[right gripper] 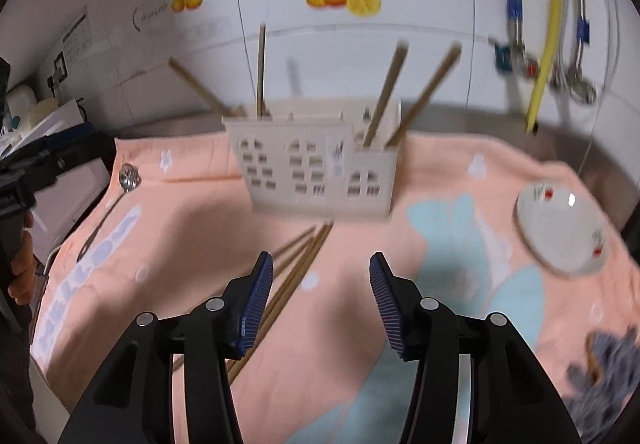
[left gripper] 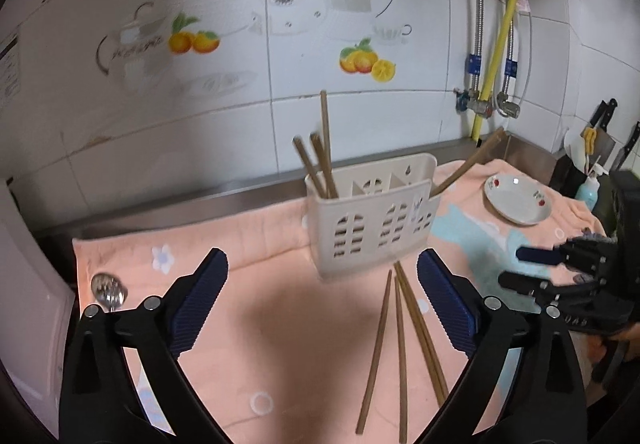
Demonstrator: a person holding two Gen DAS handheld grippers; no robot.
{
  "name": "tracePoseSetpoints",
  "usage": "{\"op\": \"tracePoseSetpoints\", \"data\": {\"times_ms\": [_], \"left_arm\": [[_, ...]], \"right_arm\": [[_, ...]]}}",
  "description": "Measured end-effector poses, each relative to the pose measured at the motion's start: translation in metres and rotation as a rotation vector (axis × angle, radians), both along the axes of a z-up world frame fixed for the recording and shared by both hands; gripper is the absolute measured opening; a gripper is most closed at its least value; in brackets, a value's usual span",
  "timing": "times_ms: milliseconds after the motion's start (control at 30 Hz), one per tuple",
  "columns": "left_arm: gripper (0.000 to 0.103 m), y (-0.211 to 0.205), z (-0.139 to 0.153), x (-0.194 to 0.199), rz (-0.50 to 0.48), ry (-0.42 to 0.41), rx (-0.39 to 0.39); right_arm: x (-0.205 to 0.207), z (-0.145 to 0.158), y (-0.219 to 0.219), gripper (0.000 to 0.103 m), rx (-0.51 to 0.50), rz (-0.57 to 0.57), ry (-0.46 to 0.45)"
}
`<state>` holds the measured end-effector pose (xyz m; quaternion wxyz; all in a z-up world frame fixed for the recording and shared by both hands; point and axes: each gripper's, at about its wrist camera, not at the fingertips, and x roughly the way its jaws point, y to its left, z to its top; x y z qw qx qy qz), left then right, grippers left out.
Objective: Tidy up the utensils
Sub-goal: 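Withdraw both open tools back down to the chopsticks on the towel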
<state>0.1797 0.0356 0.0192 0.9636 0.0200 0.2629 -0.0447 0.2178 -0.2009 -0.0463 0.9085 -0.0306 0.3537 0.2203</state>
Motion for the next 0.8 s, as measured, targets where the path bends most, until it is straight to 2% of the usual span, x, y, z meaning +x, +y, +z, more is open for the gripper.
{"op": "tracePoseSetpoints", "data": {"times_ms": [233, 367, 800], "left_arm": [[0.098, 0.01, -0.017, -0.016, 0.03, 0.016, -0.004], [0.098, 0.016, -0.029, -0.022, 0.039, 0.034, -0.016], [0.098, 0.039, -0.054, -0.032, 0.062, 0.079, -0.048]], "right_arm": [[-0.022, -0.039, 0.016, 0.049, 0.01, -0.043, 0.075], [-0.029, -0.051, 0.026, 0.049, 0.029, -0.054, 0.109], [-0.037, -0.079, 0.047, 0.03, 0.043, -0.109, 0.194]]}}
